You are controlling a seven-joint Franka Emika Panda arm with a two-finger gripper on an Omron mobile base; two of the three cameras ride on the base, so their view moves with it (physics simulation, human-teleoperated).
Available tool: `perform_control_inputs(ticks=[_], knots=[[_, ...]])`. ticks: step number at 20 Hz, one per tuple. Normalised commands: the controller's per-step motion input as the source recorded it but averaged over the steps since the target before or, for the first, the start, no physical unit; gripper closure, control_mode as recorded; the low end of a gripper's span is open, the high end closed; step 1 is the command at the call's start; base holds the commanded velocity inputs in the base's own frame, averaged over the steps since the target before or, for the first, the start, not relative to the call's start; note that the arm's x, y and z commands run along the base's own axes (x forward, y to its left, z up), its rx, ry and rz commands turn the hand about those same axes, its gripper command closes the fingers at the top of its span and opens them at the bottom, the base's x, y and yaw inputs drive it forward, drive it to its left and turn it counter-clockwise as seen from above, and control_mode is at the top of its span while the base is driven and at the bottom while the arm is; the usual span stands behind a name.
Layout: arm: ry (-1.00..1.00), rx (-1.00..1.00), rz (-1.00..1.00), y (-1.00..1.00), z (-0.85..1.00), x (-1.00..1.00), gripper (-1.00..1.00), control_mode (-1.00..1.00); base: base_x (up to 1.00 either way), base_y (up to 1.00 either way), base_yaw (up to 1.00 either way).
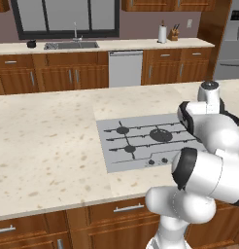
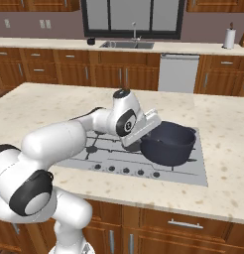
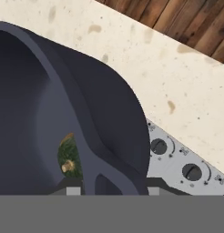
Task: Turn on the sink faucet. Then move the squash from the counter to the sink. Turn off the sink. Move the vegetable from the sink to the pot next to the stove. Finally move the pot to the front right burner.
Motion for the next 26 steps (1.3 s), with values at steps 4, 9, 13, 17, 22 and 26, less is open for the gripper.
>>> perform_control_inputs(ticks=[4, 9, 13, 17, 22, 26], knots=[[-0.09, -0.01, -0.03, 0.0, -0.36, 0.05, 1.0, -1.0, 0.0, 0.0, 0.0], [-0.12, 0.0, -0.04, -0.01, -0.27, 0.07, 1.0, -1.0, 0.0, 0.0, 0.0], [-0.09, 0.0, -0.03, -0.01, -0.26, 0.1, 1.0, -1.0, 0.0, 0.0, 0.0], [-0.04, -0.01, -0.03, -0.01, -0.27, 0.12, 1.0, -1.0, 0.0, 0.0, 0.0], [-0.01, 0.0, -0.02, -0.08, -0.18, 0.16, 1.0, -1.0, 0.0, 0.0, 0.0], [-0.01, 0.0, 0.0, -0.07, -0.08, 0.24, 1.0, -1.0, 0.0, 0.0, 0.0]])
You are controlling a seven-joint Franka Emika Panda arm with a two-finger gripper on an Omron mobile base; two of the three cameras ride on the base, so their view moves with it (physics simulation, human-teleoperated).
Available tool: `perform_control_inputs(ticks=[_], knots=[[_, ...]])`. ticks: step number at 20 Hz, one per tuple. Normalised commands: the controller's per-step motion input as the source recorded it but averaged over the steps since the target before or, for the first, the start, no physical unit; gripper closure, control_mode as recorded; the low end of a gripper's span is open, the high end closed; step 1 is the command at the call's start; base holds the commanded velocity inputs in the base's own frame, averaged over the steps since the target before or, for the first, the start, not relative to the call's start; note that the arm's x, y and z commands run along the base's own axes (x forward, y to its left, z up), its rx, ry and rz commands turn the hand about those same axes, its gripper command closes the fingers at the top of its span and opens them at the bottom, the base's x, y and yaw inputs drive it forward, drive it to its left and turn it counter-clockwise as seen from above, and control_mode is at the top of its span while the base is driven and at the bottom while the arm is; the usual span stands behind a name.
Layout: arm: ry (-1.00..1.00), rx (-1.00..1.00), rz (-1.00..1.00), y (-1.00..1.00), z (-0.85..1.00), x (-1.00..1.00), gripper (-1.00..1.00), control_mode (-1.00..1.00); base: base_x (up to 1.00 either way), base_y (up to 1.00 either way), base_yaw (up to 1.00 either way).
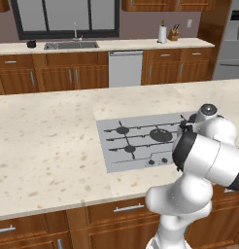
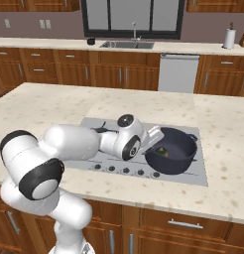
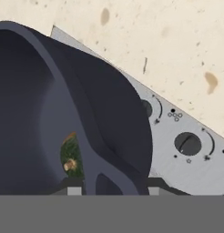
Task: Turn on the sink faucet. Then move the squash from the counter to the sink. Turn off the sink. Move the vegetable from the sink to the pot next to the stove. Finally move the pot to the front right burner.
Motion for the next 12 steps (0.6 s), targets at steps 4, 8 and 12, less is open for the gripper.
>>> perform_control_inputs(ticks=[4, 8, 12], knots=[[-0.01, 0.0, 0.0, -0.09, -0.08, 0.27, 1.0, -1.0, 0.0, 0.0, 0.0], [0.0, 0.0, 0.0, -0.16, -0.05, 0.24, 1.0, -1.0, 0.0, 0.0, 0.0], [0.0, 0.0, 0.0, -0.29, -0.03, 0.14, 1.0, -1.0, 0.0, 0.0, 0.0]])
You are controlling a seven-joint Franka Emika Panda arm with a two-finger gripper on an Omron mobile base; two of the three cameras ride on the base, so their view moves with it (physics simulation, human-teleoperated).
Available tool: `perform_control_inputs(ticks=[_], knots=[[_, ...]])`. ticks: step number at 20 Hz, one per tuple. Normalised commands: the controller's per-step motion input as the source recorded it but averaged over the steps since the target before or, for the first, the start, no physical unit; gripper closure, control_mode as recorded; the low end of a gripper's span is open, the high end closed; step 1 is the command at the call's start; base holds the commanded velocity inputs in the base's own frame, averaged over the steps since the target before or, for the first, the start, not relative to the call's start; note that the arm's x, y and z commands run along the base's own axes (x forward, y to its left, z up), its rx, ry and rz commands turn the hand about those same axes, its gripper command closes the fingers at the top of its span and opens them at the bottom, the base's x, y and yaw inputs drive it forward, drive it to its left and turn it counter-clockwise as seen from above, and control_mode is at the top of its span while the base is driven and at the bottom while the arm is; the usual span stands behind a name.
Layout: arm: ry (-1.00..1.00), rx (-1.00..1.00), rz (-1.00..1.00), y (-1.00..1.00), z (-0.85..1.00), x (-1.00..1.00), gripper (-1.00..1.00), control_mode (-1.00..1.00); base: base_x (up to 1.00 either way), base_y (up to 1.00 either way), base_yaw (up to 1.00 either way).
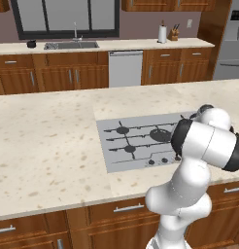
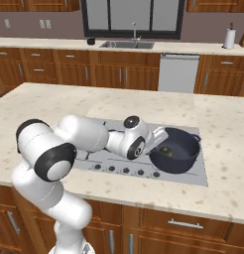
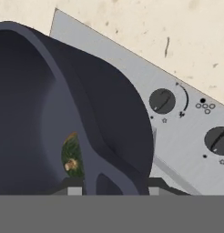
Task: Turn on the sink faucet. Then move the squash from the counter to the sink. Turn off the sink. Move the vegetable from the sink to the pot next to the stove. Finally move the pot to the front right burner.
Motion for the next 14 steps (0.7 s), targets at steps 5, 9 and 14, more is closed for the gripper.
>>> perform_control_inputs(ticks=[5, 9, 14], knots=[[0.0, 0.0, 0.0, -0.2, -0.13, 0.17, 1.0, -1.0, 0.0, 0.0, 0.0], [0.0, -0.01, 0.0, -0.11, -0.28, 0.19, 1.0, -1.0, 0.0, 0.0, 0.0], [0.0, 0.0, 0.0, -0.09, -0.21, 0.23, 1.0, -1.0, 0.0, 0.0, 0.0]])
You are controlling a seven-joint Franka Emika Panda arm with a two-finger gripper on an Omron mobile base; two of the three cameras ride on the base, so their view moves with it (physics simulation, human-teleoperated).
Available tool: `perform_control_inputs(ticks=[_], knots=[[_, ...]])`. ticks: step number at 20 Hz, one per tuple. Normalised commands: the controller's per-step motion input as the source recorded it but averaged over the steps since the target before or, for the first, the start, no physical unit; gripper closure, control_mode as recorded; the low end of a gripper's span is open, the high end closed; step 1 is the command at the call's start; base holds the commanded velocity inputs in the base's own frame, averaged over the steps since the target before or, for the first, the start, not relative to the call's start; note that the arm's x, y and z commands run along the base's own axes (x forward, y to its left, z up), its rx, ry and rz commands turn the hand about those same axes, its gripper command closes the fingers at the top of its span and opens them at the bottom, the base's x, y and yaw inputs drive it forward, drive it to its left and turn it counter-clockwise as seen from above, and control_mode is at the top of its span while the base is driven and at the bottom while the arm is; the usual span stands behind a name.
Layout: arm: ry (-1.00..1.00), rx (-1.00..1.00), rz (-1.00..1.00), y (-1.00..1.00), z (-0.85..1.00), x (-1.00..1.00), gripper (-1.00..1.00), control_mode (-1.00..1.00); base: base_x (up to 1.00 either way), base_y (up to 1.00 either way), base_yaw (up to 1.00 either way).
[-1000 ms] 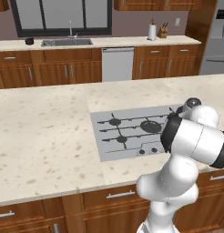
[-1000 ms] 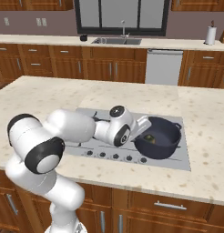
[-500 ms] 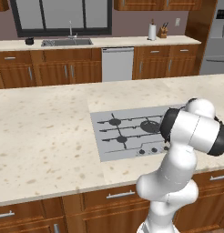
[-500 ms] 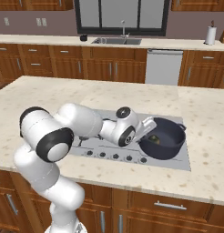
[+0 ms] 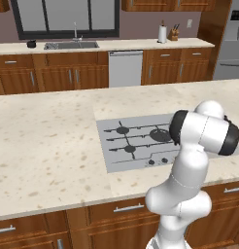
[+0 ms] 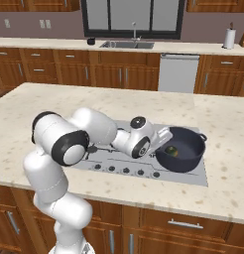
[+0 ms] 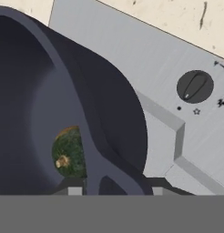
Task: Turn on the sink faucet. Then move the squash from the counter to the sink. Turn off the sink. Move the vegetable from the sink to the pot next to the stove. Finally move the pot to the front right burner.
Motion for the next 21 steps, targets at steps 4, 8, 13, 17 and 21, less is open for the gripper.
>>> perform_control_inputs(ticks=[4, 8, 13, 17, 21], knots=[[0.0, 0.0, 0.0, -0.13, -0.06, 0.01, 1.0, -1.0, 0.0, 0.0, 0.0], [0.0, 0.0, 0.0, -0.01, -0.05, -0.04, -1.0, -1.0, 0.0, 0.0, 0.0], [0.0, 0.0, 0.0, 0.0, 0.0, 0.0, -1.0, -1.0, 0.0, 0.0, 0.0], [0.0, 0.0, -0.01, 0.0, 0.0, 0.0, -1.0, -1.0, 0.0, 0.0, 0.0], [0.0, 0.0, -0.04, 0.0, 0.09, 0.0, -1.0, -1.0, 0.0, 0.0, 0.0]])
